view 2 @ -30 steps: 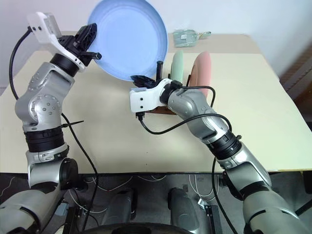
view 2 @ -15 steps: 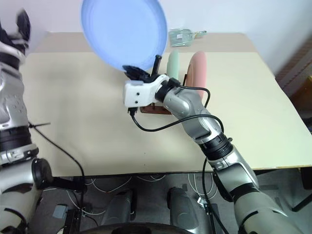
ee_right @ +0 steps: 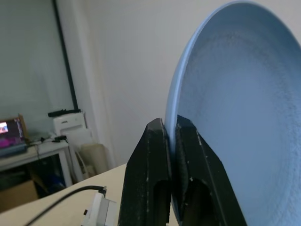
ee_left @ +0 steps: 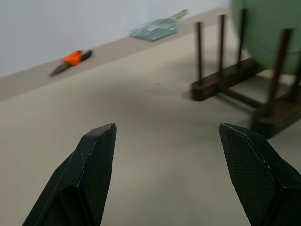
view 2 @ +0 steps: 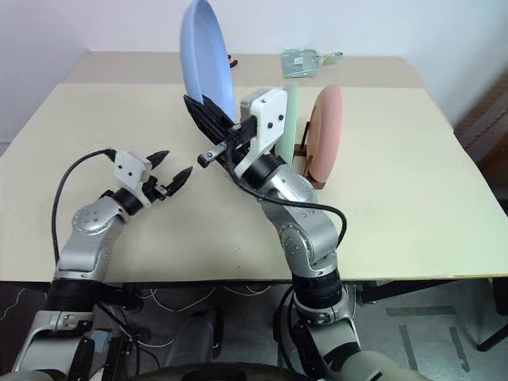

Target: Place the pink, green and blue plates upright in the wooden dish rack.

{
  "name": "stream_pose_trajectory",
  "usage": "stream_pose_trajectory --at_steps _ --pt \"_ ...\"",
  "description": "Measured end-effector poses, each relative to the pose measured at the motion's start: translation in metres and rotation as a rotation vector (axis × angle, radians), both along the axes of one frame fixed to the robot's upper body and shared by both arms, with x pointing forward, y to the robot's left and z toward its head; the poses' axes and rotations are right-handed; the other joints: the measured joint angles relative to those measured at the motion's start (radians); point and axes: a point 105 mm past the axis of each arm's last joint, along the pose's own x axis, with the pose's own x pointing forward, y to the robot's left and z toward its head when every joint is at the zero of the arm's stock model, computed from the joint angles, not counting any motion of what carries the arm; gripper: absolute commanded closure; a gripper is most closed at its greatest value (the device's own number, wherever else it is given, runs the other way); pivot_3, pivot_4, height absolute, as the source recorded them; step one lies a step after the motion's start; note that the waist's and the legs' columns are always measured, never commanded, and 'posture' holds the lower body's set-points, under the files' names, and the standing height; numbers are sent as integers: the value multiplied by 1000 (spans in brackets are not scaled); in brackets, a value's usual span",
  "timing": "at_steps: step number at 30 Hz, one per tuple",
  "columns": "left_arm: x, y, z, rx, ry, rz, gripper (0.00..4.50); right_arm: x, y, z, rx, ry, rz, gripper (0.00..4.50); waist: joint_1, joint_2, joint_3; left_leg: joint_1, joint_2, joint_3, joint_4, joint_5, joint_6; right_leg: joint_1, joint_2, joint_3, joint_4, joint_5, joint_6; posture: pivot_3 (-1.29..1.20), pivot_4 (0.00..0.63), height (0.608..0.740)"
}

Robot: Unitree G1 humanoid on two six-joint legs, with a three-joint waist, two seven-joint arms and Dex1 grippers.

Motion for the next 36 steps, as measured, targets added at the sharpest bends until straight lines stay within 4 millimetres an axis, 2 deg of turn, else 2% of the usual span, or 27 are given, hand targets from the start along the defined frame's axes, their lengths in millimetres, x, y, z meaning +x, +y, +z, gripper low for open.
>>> stream_pose_trajectory --at_steps 8,14,17,18,20,24,33,36 --pt "-5 -3 -5 -13 33 -40 961 12 -17 -3 97 126 -32 4500 0 0 0 0 0 0 0 0 0 0 1 0 0 0 0 0 150 732" --pt "-11 -11 -1 -30 49 -102 961 36 -28 -25 126 325 -42 4500 0 1 0 0 0 0 0 0 0 0 1 0 0 0 0 0 150 732" --pt "-12 -12 -1 -29 51 -106 961 43 -30 -28 121 365 -38 4500 -3 1 1 0 0 0 0 0 0 -1 1 0 0 0 0 0 150 732" --pt "-12 -12 -1 -29 53 -107 907 44 -30 -27 122 373 -37 3851 -2 1 1 0 1 0 -1 0 0 -1 1 0 0 0 0 0 150 732" --pt "-12 -13 -2 -28 57 -110 907 45 -31 -24 110 367 -35 3030 -2 1 1 0 1 0 -1 0 0 -1 1 0 0 0 0 0 150 732" --pt "-12 -14 -3 -24 60 -119 907 48 -31 -18 68 336 -57 1093 -1 1 1 0 1 0 0 0 0 -1 1 0 0 0 0 0 150 732" --pt "-12 -16 -4 -12 62 -123 907 49 -32 13 -119 119 -182 1093 -1 2 1 -1 0 0 -1 0 0 -1 1 0 -1 0 0 0 150 732" --pt "-12 -16 -5 -11 60 -122 907 48 -32 16 -141 84 -191 1093 -1 2 1 -1 0 0 -1 0 0 -1 1 0 -1 0 0 0 150 732"
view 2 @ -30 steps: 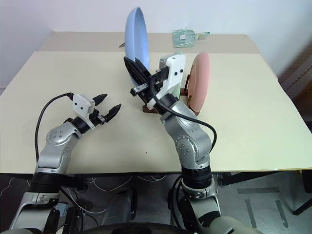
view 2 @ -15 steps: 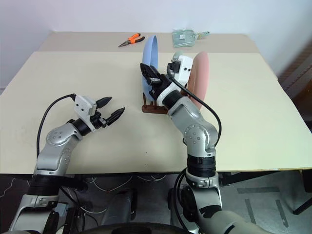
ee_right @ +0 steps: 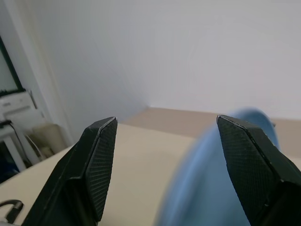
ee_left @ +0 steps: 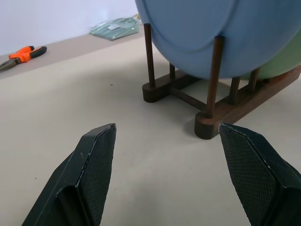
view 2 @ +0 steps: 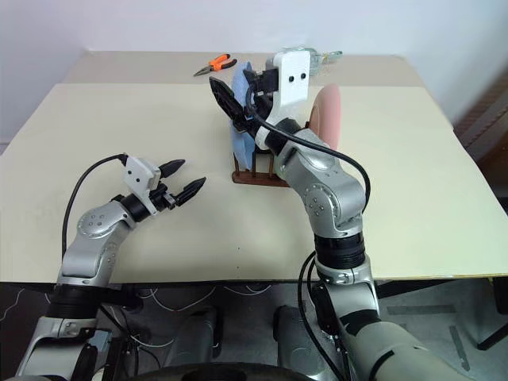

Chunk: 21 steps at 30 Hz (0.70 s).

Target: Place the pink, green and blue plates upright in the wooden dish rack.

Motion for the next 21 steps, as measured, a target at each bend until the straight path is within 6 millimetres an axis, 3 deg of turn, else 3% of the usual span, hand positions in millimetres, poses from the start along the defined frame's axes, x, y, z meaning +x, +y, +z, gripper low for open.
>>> stream_pose_trajectory --at_steps 9,15,21 --pt "0 -7 -7 0 9 -12 907 1 -8 -2 -76 -34 -45 1093 3 0 0 -1 0 0 0 0 0 0 0 0 0 0 0 0 150 732" --pt "4 -2 -11 -3 15 15 907 -27 -45 33 -265 -285 -104 1093 5 0 0 -1 0 0 0 0 0 0 -1 0 -1 0 0 0 150 732" --pt "7 2 -13 1 14 28 907 -41 -99 33 -425 -304 -202 1093 8 0 0 -1 0 0 0 0 0 0 -1 0 -2 0 0 0 150 732"
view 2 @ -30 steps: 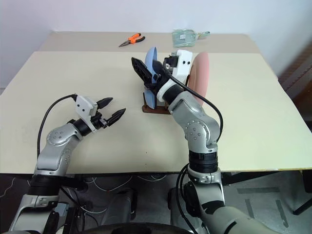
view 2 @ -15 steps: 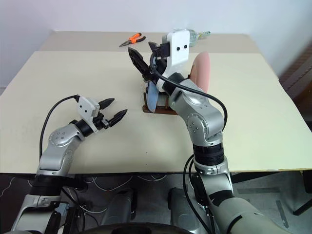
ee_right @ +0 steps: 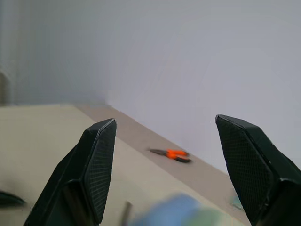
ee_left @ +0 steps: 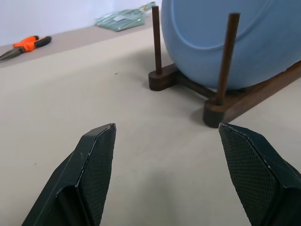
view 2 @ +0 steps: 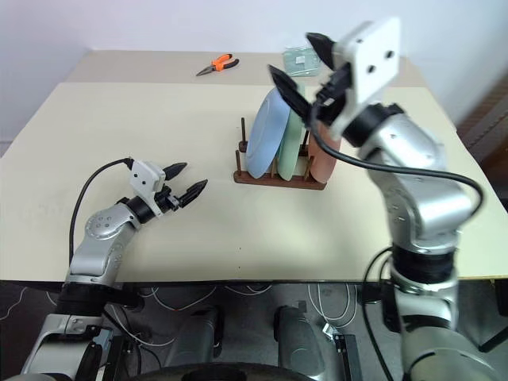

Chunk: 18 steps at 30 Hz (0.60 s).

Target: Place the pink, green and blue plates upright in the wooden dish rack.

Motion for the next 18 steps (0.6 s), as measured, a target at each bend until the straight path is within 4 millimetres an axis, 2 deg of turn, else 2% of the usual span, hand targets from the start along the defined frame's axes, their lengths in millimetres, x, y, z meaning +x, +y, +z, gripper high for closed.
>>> stream_pose_trajectory --at_steps 3,6,9,10,12,14,15,16,18 --pt "2 1 -2 -1 9 2 907 -3 -18 -10 -66 38 -58 1093 -2 0 0 0 0 0 0 0 0 0 0 0 0 0 0 0 150 732" --pt "3 -4 3 -1 -11 -15 907 -6 -21 -16 -98 63 -59 1093 -8 0 0 1 0 1 0 0 0 0 0 1 0 0 0 0 150 732" --pt "4 -6 5 1 -21 -26 907 -11 -17 -20 -127 72 -23 1823 -4 1 0 0 0 1 0 0 0 0 0 1 0 0 0 0 150 732" --pt "4 -9 4 2 -17 -38 907 -14 -12 -29 -172 89 -13 2296 -1 1 0 0 0 1 0 0 0 0 0 1 -1 0 0 0 150 732" --pt "2 -11 4 2 -1 -77 907 -21 7 -64 -279 165 19 3311 0 -1 -1 0 0 0 -1 0 0 0 0 0 -2 0 0 0 150 732" --pt "-2 -18 5 -2 25 -145 907 -30 32 -122 -374 319 81 4397 -1 0 0 -1 0 1 0 0 0 0 -1 0 -2 0 -1 0 150 732" --pt "-4 -20 7 -3 32 -171 907 -33 38 -138 -396 358 90 4462 -1 1 1 -2 -1 1 1 0 0 -1 -2 1 -2 0 -1 0 150 732" --pt "-6 -22 8 1 35 -192 907 -33 40 -143 -417 357 78 4462 -2 2 1 -2 -1 2 2 0 0 -1 -2 2 -2 0 -1 0 150 732" --pt "-7 -26 10 7 36 -215 907 -28 37 -139 -434 314 29 4462 -1 2 1 -2 -1 2 2 0 0 0 -2 1 -3 0 -1 0 150 732"
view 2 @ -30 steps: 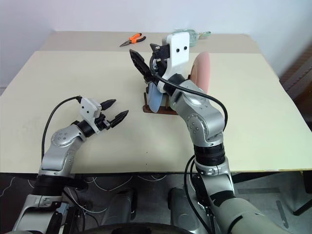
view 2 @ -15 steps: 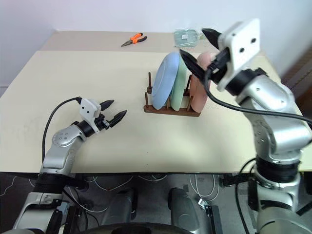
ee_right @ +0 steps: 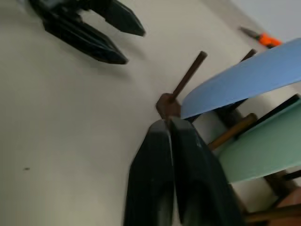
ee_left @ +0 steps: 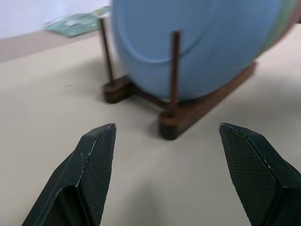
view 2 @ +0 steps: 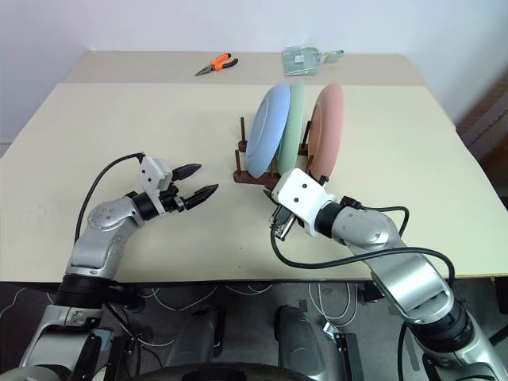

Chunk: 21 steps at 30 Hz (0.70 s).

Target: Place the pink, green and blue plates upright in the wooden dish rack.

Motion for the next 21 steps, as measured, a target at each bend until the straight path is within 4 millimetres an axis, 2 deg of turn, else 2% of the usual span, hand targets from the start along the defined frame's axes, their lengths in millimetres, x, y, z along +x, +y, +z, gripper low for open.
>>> stream_pose_trajectory --at_steps 12,21 --pt "-8 -6 -3 2 34 -56 907 16 7 1 -41 -83 -51 4462 0 0 0 0 0 -1 -2 0 0 0 1 -1 -2 0 0 0 150 732" --pt "-13 -8 -3 0 44 -69 907 25 4 1 -78 -111 -81 4462 0 0 0 0 0 -1 -2 0 0 1 1 -1 -2 0 0 0 150 732"
